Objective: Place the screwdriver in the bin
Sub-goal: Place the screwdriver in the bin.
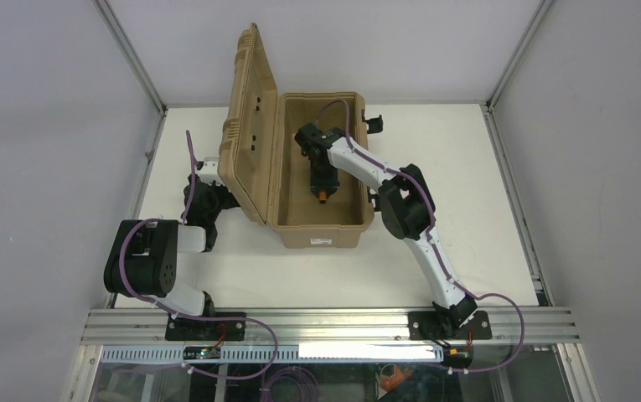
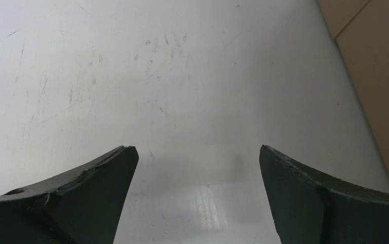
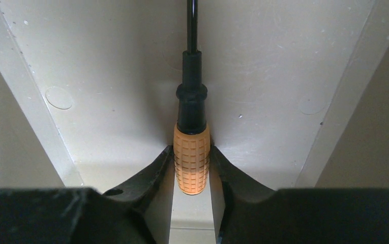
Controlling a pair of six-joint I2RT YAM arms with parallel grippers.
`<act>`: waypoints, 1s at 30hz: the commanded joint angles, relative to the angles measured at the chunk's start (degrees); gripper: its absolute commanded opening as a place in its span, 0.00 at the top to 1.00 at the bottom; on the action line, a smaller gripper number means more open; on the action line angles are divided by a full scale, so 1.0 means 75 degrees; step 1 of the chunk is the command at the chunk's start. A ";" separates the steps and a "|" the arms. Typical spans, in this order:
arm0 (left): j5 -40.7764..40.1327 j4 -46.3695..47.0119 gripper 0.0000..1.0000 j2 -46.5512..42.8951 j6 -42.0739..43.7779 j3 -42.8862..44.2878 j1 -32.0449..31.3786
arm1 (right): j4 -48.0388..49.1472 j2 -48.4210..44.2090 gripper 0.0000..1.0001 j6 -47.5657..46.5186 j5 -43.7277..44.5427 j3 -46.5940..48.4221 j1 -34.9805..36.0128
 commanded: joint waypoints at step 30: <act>0.0164 0.0286 0.01 -0.0238 -0.0081 -0.0033 0.0042 | -0.0032 -0.1076 0.22 -0.0379 0.0232 0.0841 -0.0066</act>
